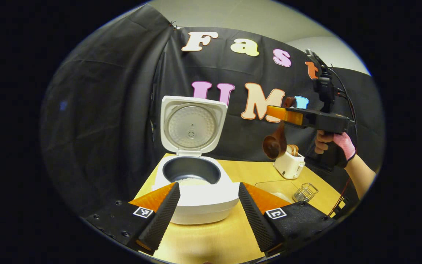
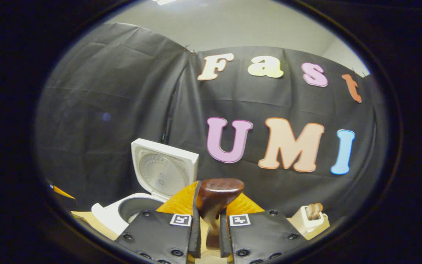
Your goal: Close the left gripper, press the button to open the rice cooker; take a wooden spoon from the chopstick holder with the right hand, scoop a spoonful of rice and pour it into the rice cooker, then put the wooden spoon back into the chopstick holder.
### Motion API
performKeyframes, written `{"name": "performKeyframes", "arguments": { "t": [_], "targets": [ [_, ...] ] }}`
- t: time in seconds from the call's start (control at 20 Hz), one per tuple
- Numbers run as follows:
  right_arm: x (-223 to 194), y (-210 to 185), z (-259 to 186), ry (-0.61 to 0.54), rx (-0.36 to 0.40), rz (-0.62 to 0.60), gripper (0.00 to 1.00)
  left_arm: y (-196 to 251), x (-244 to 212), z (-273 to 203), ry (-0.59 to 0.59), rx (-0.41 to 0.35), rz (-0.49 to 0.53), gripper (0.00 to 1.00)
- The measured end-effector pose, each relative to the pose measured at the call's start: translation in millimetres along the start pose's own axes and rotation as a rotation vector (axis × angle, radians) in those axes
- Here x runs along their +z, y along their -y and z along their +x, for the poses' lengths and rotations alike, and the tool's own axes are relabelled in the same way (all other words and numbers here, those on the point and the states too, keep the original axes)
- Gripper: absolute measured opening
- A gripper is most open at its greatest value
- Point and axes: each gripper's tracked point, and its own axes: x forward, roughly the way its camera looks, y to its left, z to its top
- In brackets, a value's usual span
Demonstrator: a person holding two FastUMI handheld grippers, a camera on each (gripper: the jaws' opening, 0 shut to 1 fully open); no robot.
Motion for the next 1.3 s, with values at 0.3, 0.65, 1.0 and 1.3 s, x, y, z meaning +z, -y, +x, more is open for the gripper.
{"name": "performKeyframes", "arguments": {
  "t": [0.3, 0.65, 1.0, 1.3],
  "targets": [
    [-13, 128, -60, -0.026, -0.14, 0.042, 0.24, 37, 2, 13, -0.002, -0.011, 0.011, 0.95],
    [-76, 227, -105, -0.126, -0.24, 0.073, 0.23, 58, -3, 18, -0.023, 0.033, 0.004, 0.95],
    [-159, 265, -116, -0.192, -0.282, 0.214, 0.24, 51, -5, 9, -0.036, 0.132, 0.009, 0.95],
    [-222, 261, -114, -0.274, -0.272, 0.275, 0.25, 51, -8, 0, -0.052, 0.197, 0.021, 0.95]
  ]
}}
